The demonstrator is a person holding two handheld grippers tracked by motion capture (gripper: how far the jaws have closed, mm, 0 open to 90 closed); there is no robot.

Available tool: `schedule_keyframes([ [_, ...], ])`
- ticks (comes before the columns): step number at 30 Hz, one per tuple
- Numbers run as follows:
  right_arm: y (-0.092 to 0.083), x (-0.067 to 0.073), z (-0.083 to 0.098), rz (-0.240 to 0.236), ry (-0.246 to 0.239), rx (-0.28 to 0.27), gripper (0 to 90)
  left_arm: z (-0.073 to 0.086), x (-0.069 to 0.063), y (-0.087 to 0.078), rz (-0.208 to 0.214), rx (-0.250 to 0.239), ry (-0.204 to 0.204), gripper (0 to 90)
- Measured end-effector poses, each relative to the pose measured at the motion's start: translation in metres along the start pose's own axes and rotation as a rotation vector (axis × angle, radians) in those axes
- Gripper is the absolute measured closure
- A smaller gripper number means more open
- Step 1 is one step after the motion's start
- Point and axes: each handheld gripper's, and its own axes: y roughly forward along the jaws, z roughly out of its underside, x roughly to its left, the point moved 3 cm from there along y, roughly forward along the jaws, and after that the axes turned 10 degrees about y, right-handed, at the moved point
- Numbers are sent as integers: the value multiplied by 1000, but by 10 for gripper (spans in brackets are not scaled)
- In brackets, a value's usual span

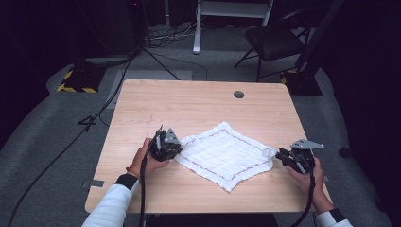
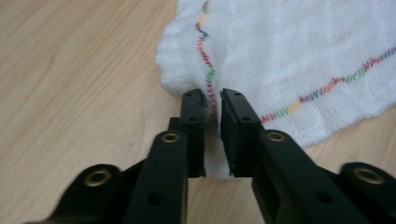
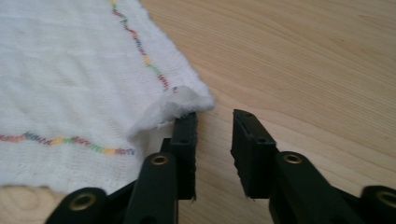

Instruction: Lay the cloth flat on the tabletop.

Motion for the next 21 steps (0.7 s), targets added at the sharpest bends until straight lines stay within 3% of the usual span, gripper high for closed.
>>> schedule_keyframes([
  [5, -2, -3, -2, 60, -6, -14, 599, 1, 1, -8, -13, -46, -33, 591],
  [6, -3, -6, -4, 101, -13, -20, 556, -4, 2, -8, -24, -68, -47, 562],
  [9, -7, -7, -6, 114, -7, -48, 552, -12, -1, -4, -14, -80, -28, 502],
  [11, -12, -5, -9, 113, -17, -79, 533, -17, -6, 4, -6, -61, 1, 468],
  [15, -26, 11, -19, 40, -56, -160, 491, -24, -16, 15, 74, -37, 38, 441],
  [17, -29, 25, -20, -41, -90, -169, 478, -26, -24, 19, 102, -43, 57, 440],
  [18, -28, 34, -19, -69, -110, -164, 476, -27, -29, 20, 119, -36, 74, 439],
  [19, -28, 34, -19, -69, -110, -164, 476, -27, -29, 20, 119, -36, 74, 439],
  [20, -21, 51, -16, -116, -160, -128, 464, -30, -40, 24, 149, -38, 96, 439],
  [21, -16, 58, -13, -130, -182, -103, 464, -32, -45, 26, 158, -37, 112, 438],
])
